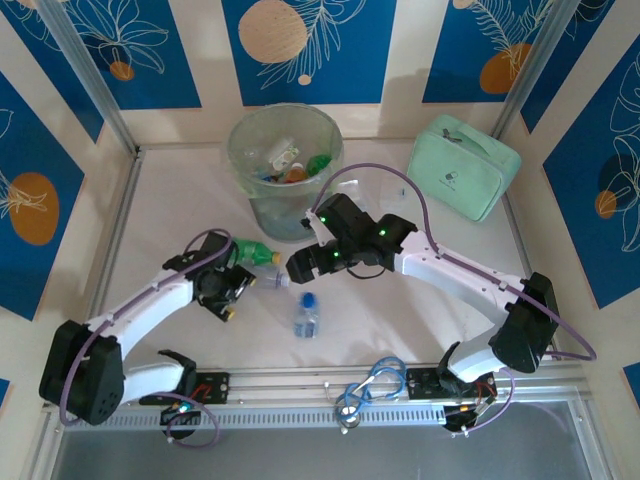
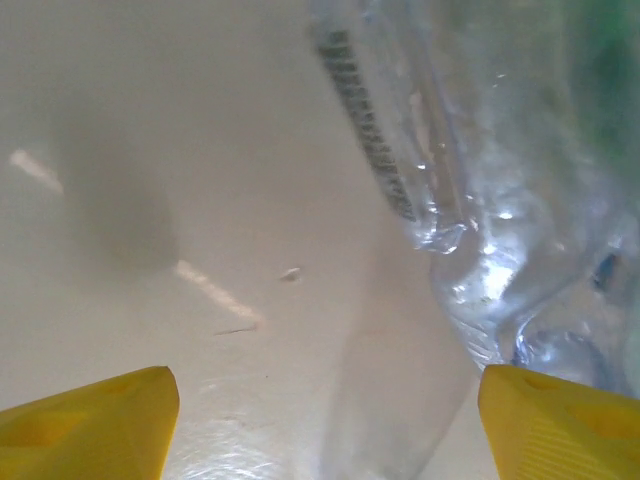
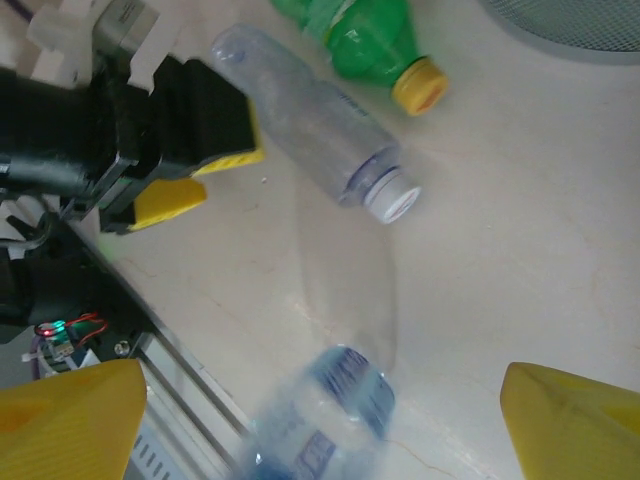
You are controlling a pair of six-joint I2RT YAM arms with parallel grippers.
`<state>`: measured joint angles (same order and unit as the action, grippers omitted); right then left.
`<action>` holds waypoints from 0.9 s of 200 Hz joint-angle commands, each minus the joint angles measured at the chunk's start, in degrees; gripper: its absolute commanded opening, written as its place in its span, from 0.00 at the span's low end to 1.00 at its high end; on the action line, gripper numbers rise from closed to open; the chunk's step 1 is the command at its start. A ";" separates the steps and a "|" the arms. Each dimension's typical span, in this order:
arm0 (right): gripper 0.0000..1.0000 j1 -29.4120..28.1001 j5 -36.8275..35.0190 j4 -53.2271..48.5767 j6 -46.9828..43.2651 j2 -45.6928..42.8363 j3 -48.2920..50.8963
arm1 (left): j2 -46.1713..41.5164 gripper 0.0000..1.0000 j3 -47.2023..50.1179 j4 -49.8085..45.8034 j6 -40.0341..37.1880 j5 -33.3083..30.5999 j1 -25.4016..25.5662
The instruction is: Put the plastic bottles in the bin
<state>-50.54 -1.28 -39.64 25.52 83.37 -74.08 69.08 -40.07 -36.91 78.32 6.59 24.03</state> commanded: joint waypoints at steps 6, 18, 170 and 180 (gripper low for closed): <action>0.92 0.17 3.99 1.05 -0.53 -0.17 1.57 | 0.36 0.79 -5.42 -2.21 -5.69 -3.41 0.49; 0.92 0.39 4.50 1.23 -0.69 0.58 1.51 | -0.76 0.79 -5.63 -3.08 -6.40 -4.41 0.45; 0.97 -11.82 -4.59 -16.75 6.07 0.25 12.47 | -10.15 0.82 -11.07 -4.34 -17.91 -5.49 -3.31; 0.97 -12.31 -5.21 -17.54 6.23 2.01 12.32 | -10.99 0.82 -11.00 -4.34 -18.12 -5.36 -3.93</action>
<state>-61.28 -5.61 -53.08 29.82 82.19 -61.84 60.34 -49.67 -39.05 63.18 2.26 21.80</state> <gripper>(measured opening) 0.968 0.818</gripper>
